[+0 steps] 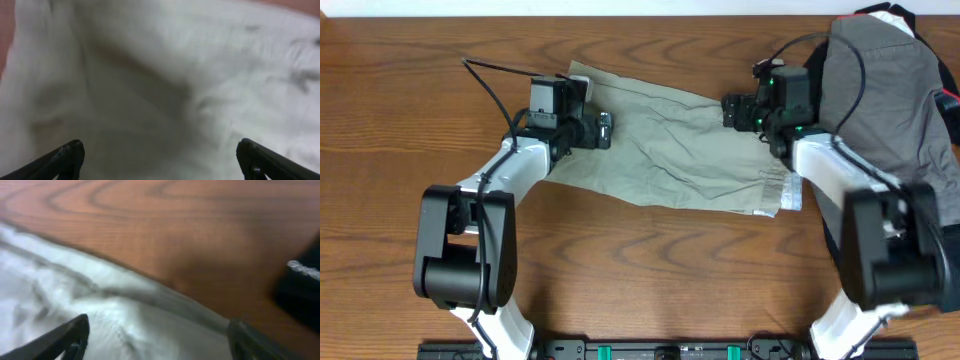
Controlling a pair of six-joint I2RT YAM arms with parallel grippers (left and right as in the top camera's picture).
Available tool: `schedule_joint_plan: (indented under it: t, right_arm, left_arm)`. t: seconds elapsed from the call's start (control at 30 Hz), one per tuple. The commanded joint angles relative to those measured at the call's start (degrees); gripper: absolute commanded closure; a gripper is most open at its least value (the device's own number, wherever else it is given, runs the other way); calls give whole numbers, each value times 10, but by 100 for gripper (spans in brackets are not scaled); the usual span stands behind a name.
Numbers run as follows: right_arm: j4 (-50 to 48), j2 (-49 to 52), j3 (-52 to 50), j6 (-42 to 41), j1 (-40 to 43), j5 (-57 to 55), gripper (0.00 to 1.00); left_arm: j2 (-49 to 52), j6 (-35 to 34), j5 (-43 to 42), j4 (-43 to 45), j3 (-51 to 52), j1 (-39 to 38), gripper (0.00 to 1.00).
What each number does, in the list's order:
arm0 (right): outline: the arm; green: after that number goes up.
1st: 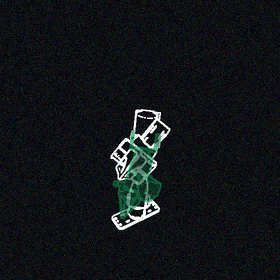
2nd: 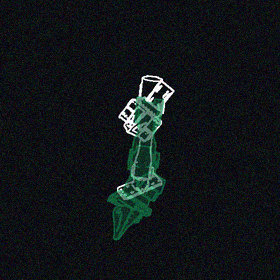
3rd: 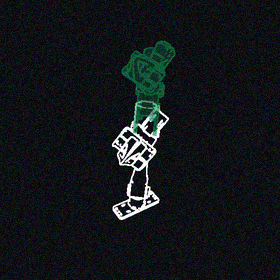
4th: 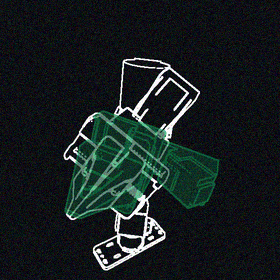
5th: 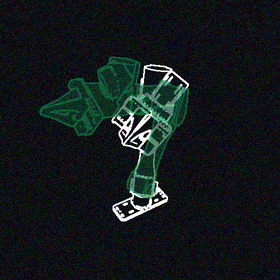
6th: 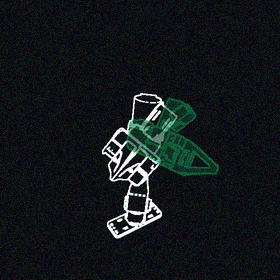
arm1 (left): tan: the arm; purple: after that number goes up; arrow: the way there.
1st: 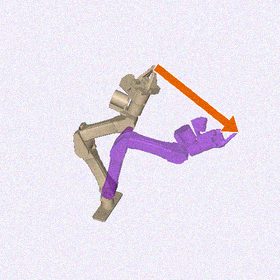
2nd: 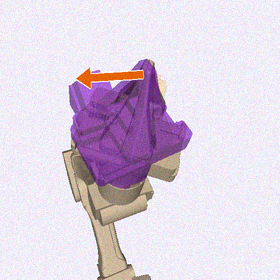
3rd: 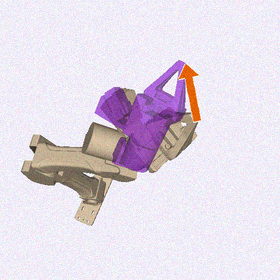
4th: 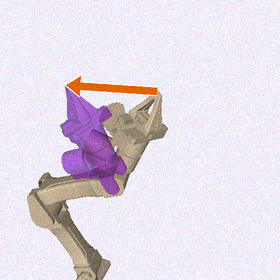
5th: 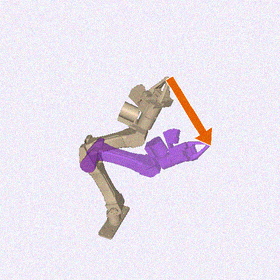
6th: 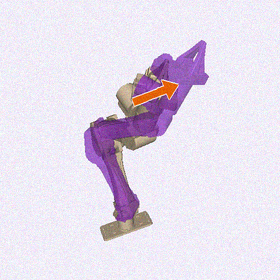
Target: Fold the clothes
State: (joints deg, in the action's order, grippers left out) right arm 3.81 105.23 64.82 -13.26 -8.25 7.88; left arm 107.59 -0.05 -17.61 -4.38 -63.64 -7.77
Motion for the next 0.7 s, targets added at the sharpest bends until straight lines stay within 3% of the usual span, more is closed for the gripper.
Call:
schedule_joint_plan:
  t: [0.0, 0.1, 0.33, 0.57, 0.67]
  right_arm:
    - [80, -90, 38, 7, 1, -23, 10]
    - [167, -136, 39, 6, 1, -24, 1]
    - [336, -155, 37, -45, 2, -27, 1]
    - [379, -154, 29, -127, 24, -35, 1]
    - [394, -154, 21, -143, 27, -44, 7]
  left_arm:
    - [1, 5, 7, -43, -41, 18, 2]
    - [1, -5, 21, -99, -73, 34, 2]
    - [1, -17, 149, -190, -125, 43, 2]
    - [1, -23, 198, -189, -126, 47, 2]
    - [1, -23, 198, -187, -126, 52, 2]
